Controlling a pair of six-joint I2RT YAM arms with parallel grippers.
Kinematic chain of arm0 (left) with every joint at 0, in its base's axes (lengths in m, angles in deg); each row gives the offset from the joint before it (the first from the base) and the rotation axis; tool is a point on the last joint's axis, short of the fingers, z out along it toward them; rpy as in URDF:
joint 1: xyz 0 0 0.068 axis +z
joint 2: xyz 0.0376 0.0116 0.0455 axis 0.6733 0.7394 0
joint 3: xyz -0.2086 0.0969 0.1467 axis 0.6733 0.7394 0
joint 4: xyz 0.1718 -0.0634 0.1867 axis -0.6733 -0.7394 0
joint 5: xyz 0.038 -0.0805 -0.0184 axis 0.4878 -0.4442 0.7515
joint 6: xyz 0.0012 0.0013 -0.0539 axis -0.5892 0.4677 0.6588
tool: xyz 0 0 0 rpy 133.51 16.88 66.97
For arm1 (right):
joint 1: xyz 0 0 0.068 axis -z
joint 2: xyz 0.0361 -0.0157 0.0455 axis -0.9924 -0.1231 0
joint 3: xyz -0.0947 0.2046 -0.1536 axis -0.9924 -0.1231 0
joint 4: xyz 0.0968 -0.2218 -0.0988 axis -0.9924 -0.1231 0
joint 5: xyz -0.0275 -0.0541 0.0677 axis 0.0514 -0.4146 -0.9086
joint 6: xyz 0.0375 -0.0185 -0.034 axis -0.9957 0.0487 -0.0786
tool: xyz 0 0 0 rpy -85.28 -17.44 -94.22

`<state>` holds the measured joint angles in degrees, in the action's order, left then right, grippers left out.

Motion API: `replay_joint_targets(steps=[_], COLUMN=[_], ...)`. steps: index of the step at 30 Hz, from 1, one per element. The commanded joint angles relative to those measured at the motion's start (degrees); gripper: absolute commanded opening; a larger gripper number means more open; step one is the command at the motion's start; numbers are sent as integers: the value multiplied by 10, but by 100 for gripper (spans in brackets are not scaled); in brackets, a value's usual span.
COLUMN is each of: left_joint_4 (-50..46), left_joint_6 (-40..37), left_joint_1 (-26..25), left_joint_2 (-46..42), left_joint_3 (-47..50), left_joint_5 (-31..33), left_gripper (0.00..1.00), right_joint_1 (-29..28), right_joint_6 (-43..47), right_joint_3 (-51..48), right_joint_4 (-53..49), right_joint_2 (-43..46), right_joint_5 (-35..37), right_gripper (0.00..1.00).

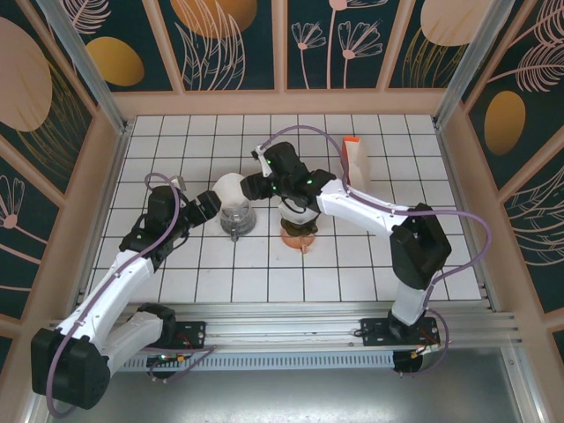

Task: Place the coffee filter in the dripper

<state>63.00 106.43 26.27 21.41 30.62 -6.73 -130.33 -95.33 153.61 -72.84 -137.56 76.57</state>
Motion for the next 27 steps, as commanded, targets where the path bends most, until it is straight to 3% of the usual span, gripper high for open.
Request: replay_joint_targets(steps=[1,18,27], left_joint_4=[-3,-4,-10], left_joint_6=[5,5,4], left_joint_1=[4,4,4], left_joint_2=[0,3,-6], left_joint_3=[-4,-6,-18], left_joint_5=[7,12,19], left_gripper=[85,86,96], right_joint_1=[-1,-2,-1], right_joint_6=[-7,-6,-1], right_joint_3=[-20,-2,22], right_joint_4=[10,10,11], right_joint_2=[32,30,46], right_joint_5=[13,12,29], right_gripper=[66,66,67])
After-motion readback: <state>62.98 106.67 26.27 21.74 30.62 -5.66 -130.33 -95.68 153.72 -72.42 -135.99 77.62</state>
